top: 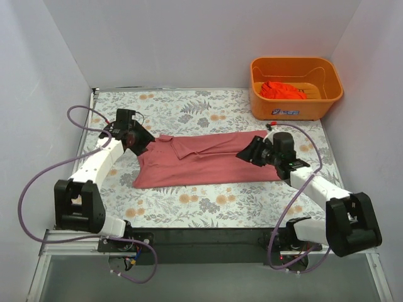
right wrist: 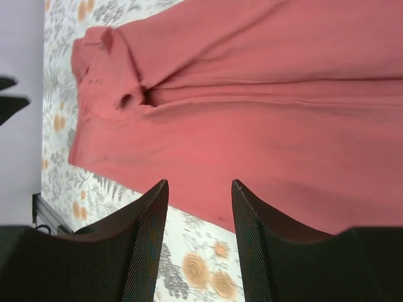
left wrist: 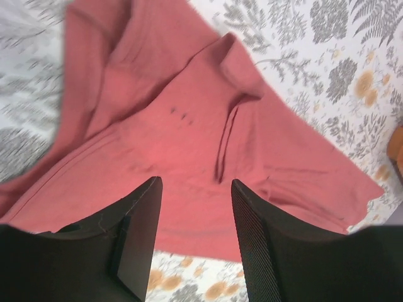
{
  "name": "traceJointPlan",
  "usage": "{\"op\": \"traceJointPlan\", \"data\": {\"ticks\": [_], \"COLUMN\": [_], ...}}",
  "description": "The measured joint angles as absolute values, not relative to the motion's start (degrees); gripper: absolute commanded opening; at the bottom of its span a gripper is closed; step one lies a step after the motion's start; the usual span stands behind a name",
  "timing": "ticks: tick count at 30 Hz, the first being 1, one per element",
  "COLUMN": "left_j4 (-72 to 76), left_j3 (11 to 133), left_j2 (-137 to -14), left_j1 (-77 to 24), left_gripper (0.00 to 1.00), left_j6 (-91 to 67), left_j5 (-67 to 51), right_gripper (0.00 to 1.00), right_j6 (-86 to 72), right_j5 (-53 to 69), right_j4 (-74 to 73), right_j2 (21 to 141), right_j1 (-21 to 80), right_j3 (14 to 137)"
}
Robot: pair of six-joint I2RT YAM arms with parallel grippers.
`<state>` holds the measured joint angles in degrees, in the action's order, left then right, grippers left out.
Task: Fold and stack the t-shirts
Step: Fold the tshirt
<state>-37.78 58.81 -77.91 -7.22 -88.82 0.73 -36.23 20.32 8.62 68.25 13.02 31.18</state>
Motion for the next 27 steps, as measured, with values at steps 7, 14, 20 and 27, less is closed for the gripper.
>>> {"op": "traceJointPlan", "data": {"ticks": [7, 14, 20, 27], "left_j4": [-31.2, -29.8, -28.5, -27.0], "left_j3": [67.7, 76.3, 78.5, 78.4], "left_j2": [-98.0, -110.0, -113.1, -113.1], "left_j1": [-7.2, -7.2, -7.2, -7.2], "left_gripper": [0.4, 0.38, 0.36, 0.19], "left_j6": [-89.5, -87.1, -86.0, -85.2], "left_j5": [-2.5, -2.4, -2.4, -2.4], "right_gripper": [0.51, 0.51, 0.51, 0.46], "right_j6": [-41.0, -43.7, -45.1, -47.4], "right_j5": [17.2, 16.0, 13.9, 11.4], "right_j4": [15.7, 20.1, 22.2, 23.8], "right_j2": [80.4, 91.7, 98.3, 104.2], "right_j1": [26.2, 32.8, 36.3, 40.0], "right_j3": [39.4, 46.6, 51.4, 55.5]}}
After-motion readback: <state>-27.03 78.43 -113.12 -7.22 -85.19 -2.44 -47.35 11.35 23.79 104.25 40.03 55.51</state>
